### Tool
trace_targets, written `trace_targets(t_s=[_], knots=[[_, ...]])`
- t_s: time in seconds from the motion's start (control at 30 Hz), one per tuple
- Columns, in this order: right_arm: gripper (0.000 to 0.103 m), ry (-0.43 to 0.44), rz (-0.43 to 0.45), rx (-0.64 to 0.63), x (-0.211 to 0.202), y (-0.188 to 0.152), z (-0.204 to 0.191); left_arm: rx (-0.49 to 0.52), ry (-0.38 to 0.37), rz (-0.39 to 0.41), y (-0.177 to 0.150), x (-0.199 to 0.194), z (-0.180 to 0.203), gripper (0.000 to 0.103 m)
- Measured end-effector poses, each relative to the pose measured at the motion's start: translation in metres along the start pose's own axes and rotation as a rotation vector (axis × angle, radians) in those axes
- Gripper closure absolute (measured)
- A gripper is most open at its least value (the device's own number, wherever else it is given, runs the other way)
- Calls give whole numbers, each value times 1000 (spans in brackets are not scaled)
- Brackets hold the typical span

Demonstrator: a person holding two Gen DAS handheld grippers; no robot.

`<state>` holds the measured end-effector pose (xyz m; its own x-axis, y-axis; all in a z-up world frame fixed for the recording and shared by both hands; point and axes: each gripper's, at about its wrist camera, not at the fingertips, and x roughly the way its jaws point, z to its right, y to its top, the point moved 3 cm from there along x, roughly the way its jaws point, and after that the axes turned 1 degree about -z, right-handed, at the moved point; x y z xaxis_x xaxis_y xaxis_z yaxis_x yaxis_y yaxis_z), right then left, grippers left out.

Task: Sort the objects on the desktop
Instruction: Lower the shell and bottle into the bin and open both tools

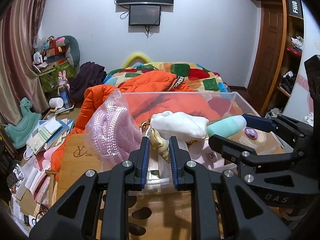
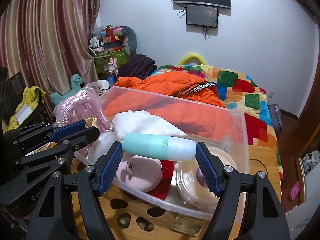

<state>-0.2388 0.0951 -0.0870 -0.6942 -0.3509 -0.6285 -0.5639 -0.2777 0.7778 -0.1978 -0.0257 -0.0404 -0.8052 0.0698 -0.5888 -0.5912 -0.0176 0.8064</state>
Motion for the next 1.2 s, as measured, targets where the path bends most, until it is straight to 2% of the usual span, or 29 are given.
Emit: trace_targets(t_s=[0.3, 0.47, 0.57, 0.63, 0.73, 0.8, 0.93, 1.03, 1.2], knots=[[30, -33, -17, -58, 13, 5, -2, -14, -4, -10, 1, 5, -5, 84], [26, -97, 2, -84, 7, 4, -2, -1, -6, -3, 2, 2, -1, 77], [26, -97, 10, -66, -1, 5, 3, 7, -3, 10, 1, -5, 2, 70], [25, -97, 15, -48, -7, 5, 7, 8, 3, 25, 2, -11, 3, 55], [20, -97, 19, -6, -19, 1, 14, 12, 5, 50, 1, -22, 5, 45], [20, -102, 23, 26, -28, -4, 21, 20, 6, 63, 0, -30, 8, 40], [20, -118, 14, 84, -42, -15, 35, 32, -2, 93, -4, -49, 13, 22], [20, -129, 11, 144, -55, -25, 46, 44, -22, 99, -12, -59, 16, 14], [20, -155, 10, 234, -68, -47, 63, 93, -35, 69, -37, -66, 29, 12]])
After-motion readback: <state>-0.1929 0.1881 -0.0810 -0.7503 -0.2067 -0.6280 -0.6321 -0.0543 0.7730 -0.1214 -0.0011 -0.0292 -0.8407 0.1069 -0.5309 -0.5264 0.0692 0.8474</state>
